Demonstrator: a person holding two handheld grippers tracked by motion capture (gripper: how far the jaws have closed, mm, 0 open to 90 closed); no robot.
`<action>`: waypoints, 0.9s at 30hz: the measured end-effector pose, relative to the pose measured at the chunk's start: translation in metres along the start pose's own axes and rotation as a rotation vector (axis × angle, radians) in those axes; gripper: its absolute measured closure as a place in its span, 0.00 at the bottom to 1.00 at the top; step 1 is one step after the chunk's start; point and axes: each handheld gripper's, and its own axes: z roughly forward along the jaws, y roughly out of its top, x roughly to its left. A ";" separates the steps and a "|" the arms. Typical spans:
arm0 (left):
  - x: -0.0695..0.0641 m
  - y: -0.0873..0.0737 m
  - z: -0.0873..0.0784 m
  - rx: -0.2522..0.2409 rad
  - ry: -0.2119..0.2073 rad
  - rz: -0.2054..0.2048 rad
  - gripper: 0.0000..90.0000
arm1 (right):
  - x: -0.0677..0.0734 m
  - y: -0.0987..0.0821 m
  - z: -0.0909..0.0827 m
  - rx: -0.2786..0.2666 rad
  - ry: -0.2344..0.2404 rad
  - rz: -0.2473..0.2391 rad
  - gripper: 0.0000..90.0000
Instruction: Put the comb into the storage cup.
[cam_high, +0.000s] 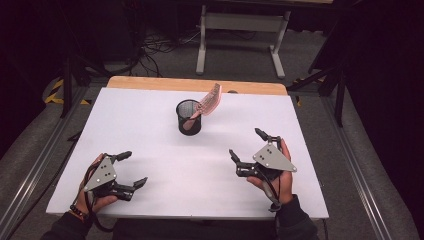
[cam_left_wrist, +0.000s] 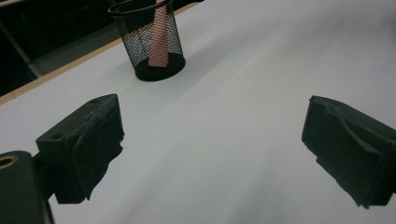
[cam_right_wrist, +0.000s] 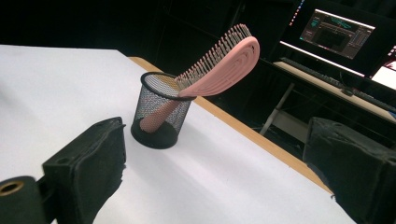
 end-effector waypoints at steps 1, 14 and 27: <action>0.000 0.000 0.000 0.000 -0.001 0.001 0.07 | 0.000 -0.001 -0.001 -0.001 -0.003 -0.004 0.07; 0.000 0.000 0.000 0.007 0.000 0.004 0.07 | 0.001 -0.018 -0.011 0.015 0.010 -0.015 0.08; -0.001 0.001 0.003 0.009 -0.002 0.004 0.07 | -0.008 -0.050 -0.031 0.063 0.016 0.014 0.08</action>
